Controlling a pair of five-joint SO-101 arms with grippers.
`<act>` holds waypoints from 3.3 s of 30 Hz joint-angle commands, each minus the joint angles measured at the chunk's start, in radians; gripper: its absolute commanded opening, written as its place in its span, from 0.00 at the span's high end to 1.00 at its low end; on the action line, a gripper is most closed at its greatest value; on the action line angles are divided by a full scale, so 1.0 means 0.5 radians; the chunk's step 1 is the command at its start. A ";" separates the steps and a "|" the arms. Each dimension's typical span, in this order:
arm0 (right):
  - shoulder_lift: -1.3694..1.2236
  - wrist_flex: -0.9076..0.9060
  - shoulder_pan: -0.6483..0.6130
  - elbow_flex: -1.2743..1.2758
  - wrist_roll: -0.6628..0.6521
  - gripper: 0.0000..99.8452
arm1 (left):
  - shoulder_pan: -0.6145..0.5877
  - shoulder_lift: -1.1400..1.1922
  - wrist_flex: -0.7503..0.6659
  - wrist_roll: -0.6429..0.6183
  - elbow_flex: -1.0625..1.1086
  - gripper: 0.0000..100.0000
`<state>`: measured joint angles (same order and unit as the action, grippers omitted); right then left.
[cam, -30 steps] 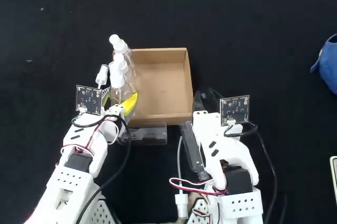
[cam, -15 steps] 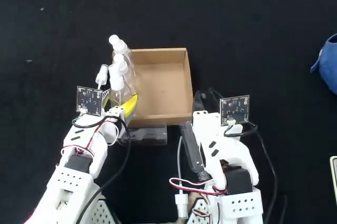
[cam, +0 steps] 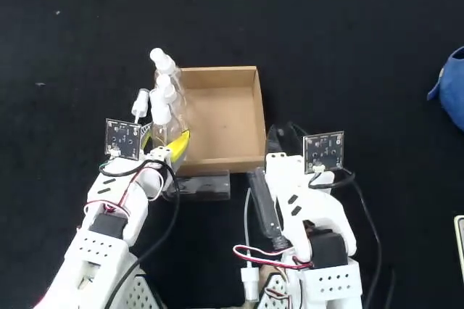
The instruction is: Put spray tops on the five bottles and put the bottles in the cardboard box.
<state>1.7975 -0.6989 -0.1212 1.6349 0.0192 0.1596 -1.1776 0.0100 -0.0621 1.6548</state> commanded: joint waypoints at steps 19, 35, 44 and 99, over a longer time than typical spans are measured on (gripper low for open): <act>0.167 0.046 0.040 -0.008 -0.012 0.91 | -0.020 -0.018 0.025 -0.018 -0.087 0.88; 0.167 0.046 0.040 -0.008 -0.015 0.91 | -0.023 -0.021 0.647 -0.144 -0.523 0.76; 0.167 0.046 0.040 -0.008 -0.015 0.91 | -0.020 -0.021 1.283 -0.144 -0.922 0.76; -0.011 -0.442 -0.055 -0.692 -0.390 0.91 | -1.422 -0.018 1.758 0.175 -0.683 0.76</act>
<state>1.7975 -0.9091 -0.1212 1.3771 -0.1174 -0.5386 -1.1776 0.9413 0.0913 1.2927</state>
